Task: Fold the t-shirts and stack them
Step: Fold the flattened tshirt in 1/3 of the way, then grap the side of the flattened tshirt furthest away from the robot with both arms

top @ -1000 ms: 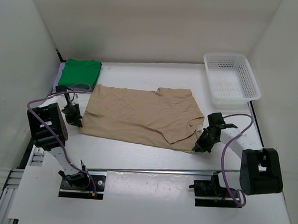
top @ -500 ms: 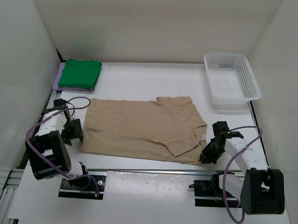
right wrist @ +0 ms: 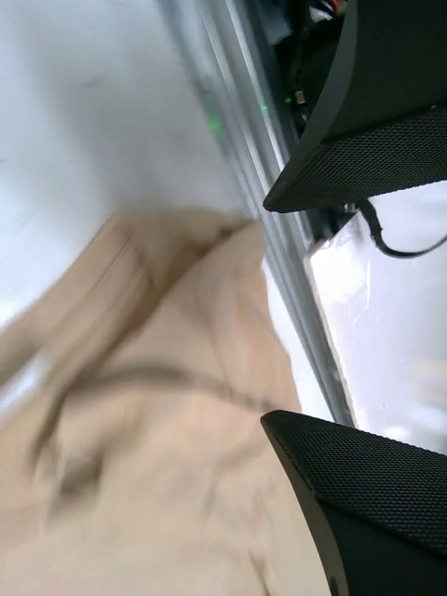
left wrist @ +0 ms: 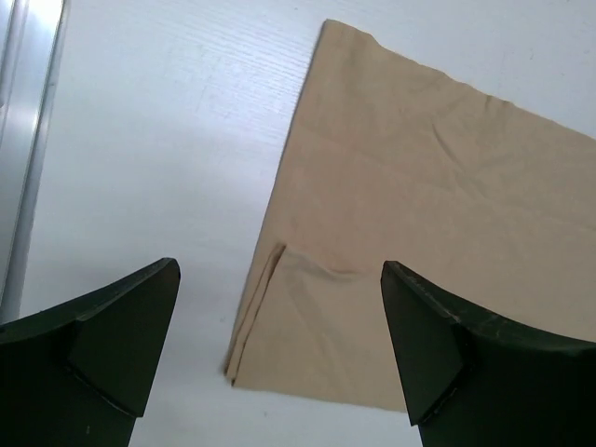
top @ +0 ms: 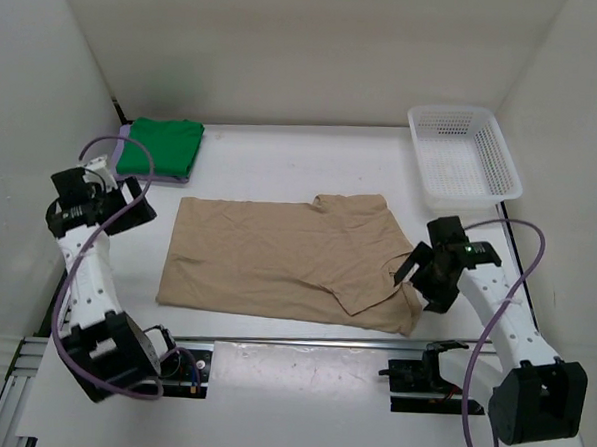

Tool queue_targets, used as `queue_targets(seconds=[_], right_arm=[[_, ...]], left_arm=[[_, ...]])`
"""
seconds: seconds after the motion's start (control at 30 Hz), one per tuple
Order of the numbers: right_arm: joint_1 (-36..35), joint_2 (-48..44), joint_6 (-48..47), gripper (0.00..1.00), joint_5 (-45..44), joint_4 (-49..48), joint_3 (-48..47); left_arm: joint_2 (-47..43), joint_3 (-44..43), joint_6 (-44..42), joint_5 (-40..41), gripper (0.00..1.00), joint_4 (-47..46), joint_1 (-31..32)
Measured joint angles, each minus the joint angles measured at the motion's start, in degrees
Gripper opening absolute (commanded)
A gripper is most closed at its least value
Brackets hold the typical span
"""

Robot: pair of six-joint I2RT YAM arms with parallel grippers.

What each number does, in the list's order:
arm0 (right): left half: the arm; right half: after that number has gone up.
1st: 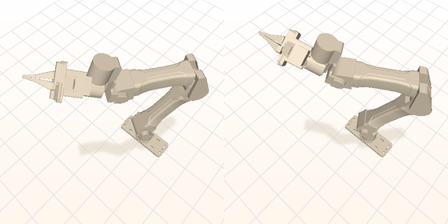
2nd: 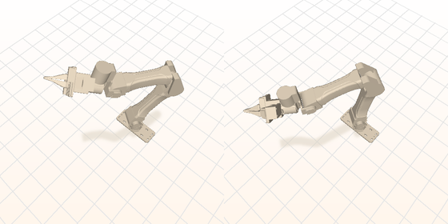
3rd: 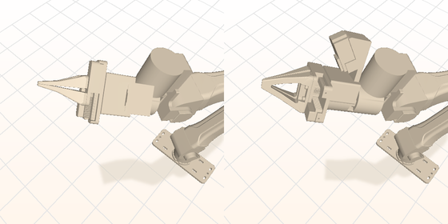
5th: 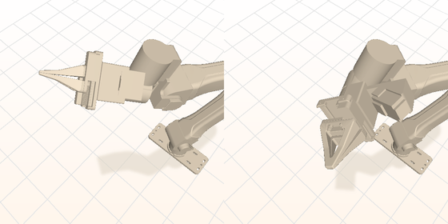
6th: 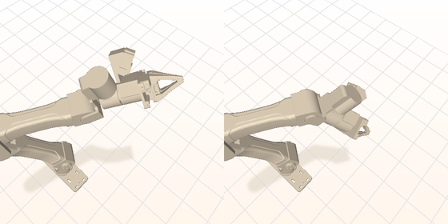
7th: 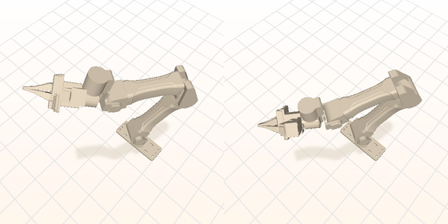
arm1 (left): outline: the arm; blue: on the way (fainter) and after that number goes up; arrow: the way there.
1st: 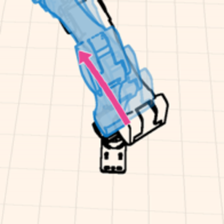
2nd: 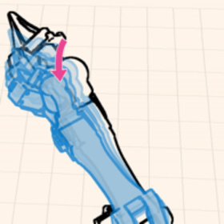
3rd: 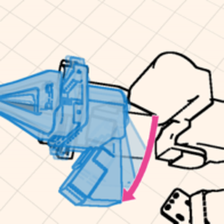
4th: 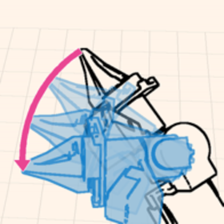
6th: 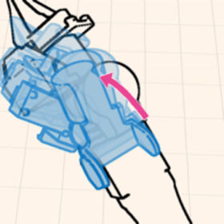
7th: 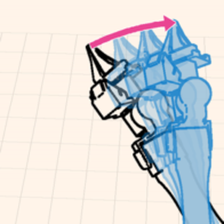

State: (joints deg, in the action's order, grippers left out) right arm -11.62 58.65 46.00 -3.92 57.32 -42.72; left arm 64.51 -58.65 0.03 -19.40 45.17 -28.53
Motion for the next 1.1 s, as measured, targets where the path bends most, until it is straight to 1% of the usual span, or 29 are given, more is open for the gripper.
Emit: queue_targets(seconds=[0.07,0.17,0.27,0.33,0.43,0.53,0.6,0.77,0.83,0.9,0.93,0.97,1.0,1.03,1.1], right_arm=[[-1.0,2.8,-2.4,0.92,-0.9,-0.3,-6.0],[-1.9,11.7,-7.1,0.92,-1.2,-1.5,-17.3],[-2.9,26.1,-11.4,0.92,-1.3,-2.3,-32.6],[-4.0,37.4,-13.9,0.92,-1.5,-2.3,-45.4],[-5.8,53.0,-16.7,0.92,-2.3,-2.1,-62.4],[-7.2,64.7,-17.6,0.92,-3.0,-2.6,-73.9],[-7.4,69.1,-17.6,0.92,-3.1,-3.8,-76.2],[-5.6,76.3,-18.1,0.92,-3.9,-5.5,-76.4],[-4.8,78.3,-18.3,0.92,-4.2,-5.9,-76.4],[-4.3,78.6,-18.6,0.92,-4.3,-6.1,-76.4],[-4.2,78.5,-18.9,0.90,-4.2,-6.8,-76.3],[-4.1,78.5,-19.3,0.88,-4.2,-7.7,-75.5],[-4.1,78.0,-19.6,0.83,-4.2,-8.2,-74.8],[-4.1,77.3,-20.0,0.68,-3.8,-9.3,-73.3],[-4.1,75.9,-20.8,0.55,-3.1,-10.2,-70.9]], left_arm=[[6.2,-2.4,0.0,0.7,1.00,-1.9,2.3],[18.6,-7.6,0.0,3.3,1.00,-3.1,5.9],[29.4,-14.1,0.0,6.9,0.99,-3.7,9.0],[34.9,-18.4,0.0,8.0,0.99,-3.7,10.3],[40.5,-23.9,0.0,8.2,0.99,-4.2,11.1],[44.2,-27.4,0.0,9.3,0.99,-5.1,12.1],[46.1,-28.2,0.0,10.7,0.99,-5.7,13.4],[52.8,-29.5,0.0,13.8,1.00,-6.3,18.4],[55.8,-30.3,-0.4,15.0,1.00,-6.6,20.0],[56.9,-32.0,-0.2,17.1,1.00,-7.0,21.0],[57.4,-32.5,-0.2,17.7,1.00,-7.2,21.1],[58.0,-33.2,-0.2,18.5,1.00,-7.3,21.1],[58.5,-33.8,-0.2,19.4,1.00,-7.6,21.0],[58.9,-34.3,-0.2,19.6,1.00,-7.6,20.9],[59.4,-35.0,-0.2,19.7,0.91,-8.0,20.6]])
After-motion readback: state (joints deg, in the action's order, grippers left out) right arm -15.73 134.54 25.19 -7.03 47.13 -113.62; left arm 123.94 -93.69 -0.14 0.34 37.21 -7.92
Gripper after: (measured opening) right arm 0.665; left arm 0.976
